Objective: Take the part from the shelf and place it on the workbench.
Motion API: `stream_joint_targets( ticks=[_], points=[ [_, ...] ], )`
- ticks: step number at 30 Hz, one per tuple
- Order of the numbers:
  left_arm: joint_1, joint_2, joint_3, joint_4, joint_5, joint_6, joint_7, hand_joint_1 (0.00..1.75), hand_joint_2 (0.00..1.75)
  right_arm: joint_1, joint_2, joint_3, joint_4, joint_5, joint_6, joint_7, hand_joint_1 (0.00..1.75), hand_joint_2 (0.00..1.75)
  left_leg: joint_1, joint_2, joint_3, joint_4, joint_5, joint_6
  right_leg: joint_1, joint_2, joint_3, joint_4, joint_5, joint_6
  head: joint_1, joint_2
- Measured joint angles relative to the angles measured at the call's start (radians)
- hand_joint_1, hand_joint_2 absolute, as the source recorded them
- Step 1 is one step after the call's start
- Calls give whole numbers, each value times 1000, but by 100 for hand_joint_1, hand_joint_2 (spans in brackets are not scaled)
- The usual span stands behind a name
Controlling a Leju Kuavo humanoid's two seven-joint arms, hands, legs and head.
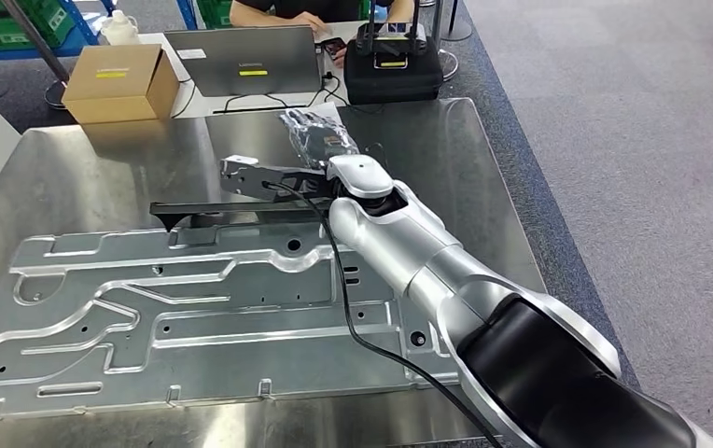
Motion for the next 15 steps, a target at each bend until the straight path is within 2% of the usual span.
stream_joint_targets(
  ticks=[2, 3, 6, 7, 9, 11, 12, 13, 14, 15],
  points=[
    [-2, 1, 0, 0, 3, -1, 4, 0, 0, 2, 0, 0, 5, -3, -5, -5, 0, 175, -4, 0, 63, -122, 41, 8, 2, 2, -4, 5, 4, 6, 0, 0],
    [-3, 2, 1, 0, 5, -2, 7, 0, 0, 3, 0, 0, 7, -4, -8, -8, 0, 175, -6, -1, 76, -154, 49, 10, 3, 2, -8, 6, 8, 12, 0, 0],
    [-1, 4, 1, 0, 8, -3, 13, 0, 0, 18, -2, 0, 13, -8, -17, -20, 0, 175, -9, -5, 69, -166, 60, 20, 4, 4, -19, 3, 23, 33, 1, 0],
    [1, 5, 2, 0, 7, -2, 14, 0, 0, 24, -3, 0, 15, -9, -20, -27, 0, 175, -8, -4, 65, -170, 69, 26, 3, 3, -22, 5, 17, 40, 1, 0],
    [5, 5, 2, 0, 5, 0, 15, 0, 0, 36, -6, -1, 17, -12, -28, -41, 0, 175, -5, -1, 54, -178, 88, 41, 1, 2, -43, 51, -33, 48, 1, 0],
    [8, 5, 1, 0, 3, 2, 16, 0, 0, 55, -9, -1, 17, -13, -39, -56, 0, 175, -8, 0, 37, -178, 102, 49, 0, 1, -80, 168, -117, 52, 2, 0],
    [11, 6, 1, 0, 3, 3, 16, 0, 0, 71, -11, -1, 16, -12, -46, -63, 0, 175, -9, 0, 28, -178, 108, 50, -1, 1, -93, 224, -144, 53, 2, 0],
    [15, 7, 1, 0, 3, 4, 16, 0, 0, 90, -13, -1, 14, -12, -54, -71, 0, 175, -11, 0, 19, -177, 115, 50, -1, 1, -95, 260, -156, 54, 2, 0],
    [18, 9, 2, 0, 3, 4, 16, 0, 0, 109, -14, -1, 10, -10, -61, -77, 0, 175, -12, 0, 11, -177, 121, 49, -1, 1, -77, 255, -146, 52, 2, 0],
    [22, 10, 2, 0, 3, 5, 16, 0, 0, 127, -16, -1, 4, -8, -69, -84, 0, 175, -13, -1, 4, -177, 127, 48, -1, 1, -41, 214, -124, 49, 2, 0]
  ],
)
